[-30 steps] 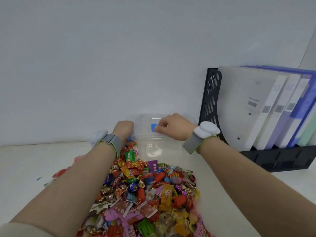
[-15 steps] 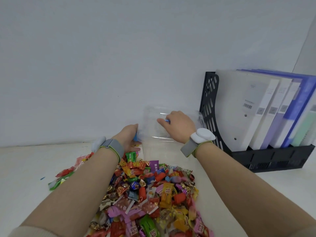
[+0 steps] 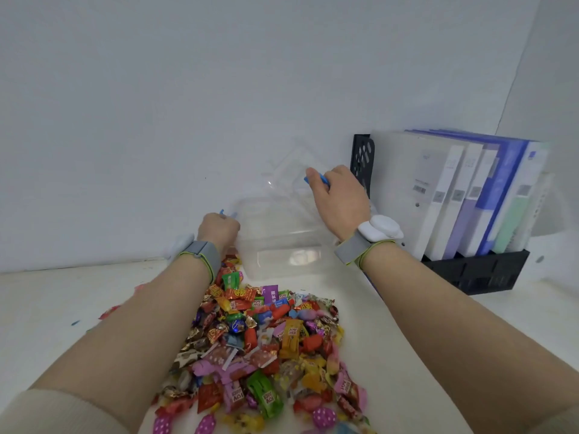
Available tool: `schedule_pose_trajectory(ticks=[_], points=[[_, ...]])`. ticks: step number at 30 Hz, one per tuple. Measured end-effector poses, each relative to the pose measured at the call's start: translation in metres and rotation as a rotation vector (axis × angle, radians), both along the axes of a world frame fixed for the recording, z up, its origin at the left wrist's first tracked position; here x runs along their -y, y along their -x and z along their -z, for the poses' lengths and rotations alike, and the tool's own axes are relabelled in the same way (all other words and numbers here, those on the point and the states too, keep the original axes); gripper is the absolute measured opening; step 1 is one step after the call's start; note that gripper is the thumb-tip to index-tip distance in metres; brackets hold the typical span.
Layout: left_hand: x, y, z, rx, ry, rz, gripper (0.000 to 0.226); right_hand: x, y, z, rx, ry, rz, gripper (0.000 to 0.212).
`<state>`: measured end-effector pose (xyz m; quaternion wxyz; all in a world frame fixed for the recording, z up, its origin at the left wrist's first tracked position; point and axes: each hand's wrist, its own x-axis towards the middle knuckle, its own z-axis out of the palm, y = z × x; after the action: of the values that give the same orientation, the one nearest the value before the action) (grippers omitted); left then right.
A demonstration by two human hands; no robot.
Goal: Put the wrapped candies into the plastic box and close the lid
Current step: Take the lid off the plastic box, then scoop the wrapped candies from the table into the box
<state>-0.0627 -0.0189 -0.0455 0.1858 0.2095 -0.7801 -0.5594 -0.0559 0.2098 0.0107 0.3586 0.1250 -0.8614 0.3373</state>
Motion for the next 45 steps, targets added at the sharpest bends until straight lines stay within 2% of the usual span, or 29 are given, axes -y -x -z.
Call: schedule_pose_trajectory(ticks=[4, 7, 10, 12, 13, 16, 19, 24, 28, 31, 33, 36, 40, 45], points=[[0.022, -0.009, -0.013, -0.037, -0.099, -0.074, 0.040, -0.003, -0.019, -0.011, -0.021, -0.013, 0.021, 0.054], [0.027, -0.029, -0.022, -0.034, -0.115, -0.146, 0.042, -0.006, -0.033, -0.004, 0.019, -0.086, 0.138, 0.054], [0.020, -0.053, -0.032, -0.042, -0.016, -0.234, 0.035, -0.010, -0.049, 0.011, 0.181, -0.210, 0.244, 0.047], [0.015, -0.070, -0.038, -0.017, 0.115, -0.298, 0.032, -0.013, -0.059, 0.023, 0.363, -0.247, 0.209, 0.037], [0.014, -0.075, -0.039, -0.003, 0.174, -0.304, 0.032, -0.015, -0.061, 0.027, 0.431, -0.259, 0.221, 0.044], [0.018, -0.084, -0.036, 0.009, 0.309, -0.291, 0.039, -0.017, -0.066, 0.033, 0.525, -0.262, 0.224, 0.087], [0.027, -0.084, -0.035, -0.023, 0.386, -0.330, 0.044, -0.013, -0.059, 0.030, 0.536, -0.320, 0.142, 0.106], [0.069, -0.075, -0.043, -0.023, 0.441, -0.509, 0.043, 0.003, -0.030, 0.021, 0.555, -0.538, 0.025, 0.087], [0.106, -0.079, -0.041, -0.003, 0.414, -0.598, 0.041, 0.022, -0.007, 0.022, 0.571, -0.636, 0.022, 0.079], [0.119, -0.082, -0.039, -0.007, 0.291, -0.628, 0.031, 0.026, 0.013, 0.034, 0.623, -0.750, 0.104, 0.099], [0.129, -0.087, -0.033, -0.006, 0.243, -0.635, 0.029, 0.035, 0.023, 0.045, 0.662, -0.831, 0.113, 0.104], [0.140, -0.100, -0.016, -0.013, 0.237, -0.601, 0.034, 0.054, 0.035, 0.062, 0.690, -0.883, 0.063, 0.098], [0.142, -0.112, -0.006, -0.053, 0.145, -0.563, 0.012, 0.067, 0.049, 0.072, 0.680, -0.953, 0.051, 0.100], [0.127, -0.122, -0.002, -0.117, 0.034, -0.536, 0.015, 0.057, 0.047, 0.077, 0.712, -0.980, -0.076, 0.087]])
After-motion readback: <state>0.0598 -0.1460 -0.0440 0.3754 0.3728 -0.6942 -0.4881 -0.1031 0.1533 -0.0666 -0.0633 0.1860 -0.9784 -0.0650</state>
